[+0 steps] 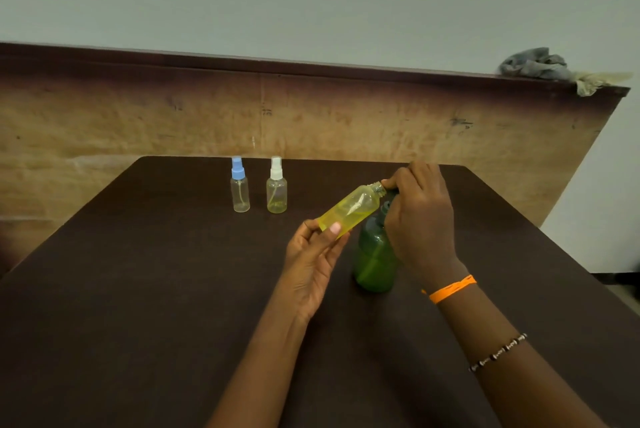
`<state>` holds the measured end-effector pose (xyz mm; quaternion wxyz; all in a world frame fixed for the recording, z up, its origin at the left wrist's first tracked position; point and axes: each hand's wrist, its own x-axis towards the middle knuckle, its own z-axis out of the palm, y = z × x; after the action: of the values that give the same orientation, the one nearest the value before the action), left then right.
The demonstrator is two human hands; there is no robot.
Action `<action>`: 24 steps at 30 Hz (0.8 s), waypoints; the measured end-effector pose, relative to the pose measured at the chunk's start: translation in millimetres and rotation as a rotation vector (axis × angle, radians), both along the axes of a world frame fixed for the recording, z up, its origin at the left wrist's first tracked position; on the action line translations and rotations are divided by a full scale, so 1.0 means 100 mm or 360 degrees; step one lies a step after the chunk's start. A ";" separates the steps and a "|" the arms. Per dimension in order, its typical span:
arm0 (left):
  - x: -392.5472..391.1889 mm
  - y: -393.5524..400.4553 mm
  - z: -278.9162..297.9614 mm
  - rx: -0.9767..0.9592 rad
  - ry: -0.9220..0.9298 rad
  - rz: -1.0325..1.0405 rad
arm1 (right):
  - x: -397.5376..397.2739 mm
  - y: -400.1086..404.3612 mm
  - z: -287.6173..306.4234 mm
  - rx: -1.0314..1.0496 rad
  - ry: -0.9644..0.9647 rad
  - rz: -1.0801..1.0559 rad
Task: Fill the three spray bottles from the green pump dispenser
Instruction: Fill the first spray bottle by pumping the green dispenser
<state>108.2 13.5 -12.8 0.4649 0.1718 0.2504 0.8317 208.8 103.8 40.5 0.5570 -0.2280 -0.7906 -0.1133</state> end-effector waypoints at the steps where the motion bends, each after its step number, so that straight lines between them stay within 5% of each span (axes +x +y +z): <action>1: 0.00 0.01 0.00 -0.0006 0.0000 0.0000 | 0.00 -0.01 0.02 -0.0022 -0.0014 -0.0002; 7: -0.02 0.03 -0.02 -0.0003 -0.0014 -0.0004 | -0.07 -0.04 -0.21 -0.0037 0.0209 -0.0092; 15: 0.01 0.01 0.00 -0.0010 0.0021 -0.0010 | 0.01 -0.12 0.09 -0.0126 -0.0019 -0.0078; 24: 0.01 -0.01 0.00 -0.0037 -0.0019 -0.0012 | -0.04 -0.14 -0.21 -0.0132 0.0232 -0.0086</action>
<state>109.2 12.9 -12.9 0.4715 0.1625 0.2566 0.8279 204.9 89.3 19.8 0.5999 -0.2798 -0.7455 -0.0784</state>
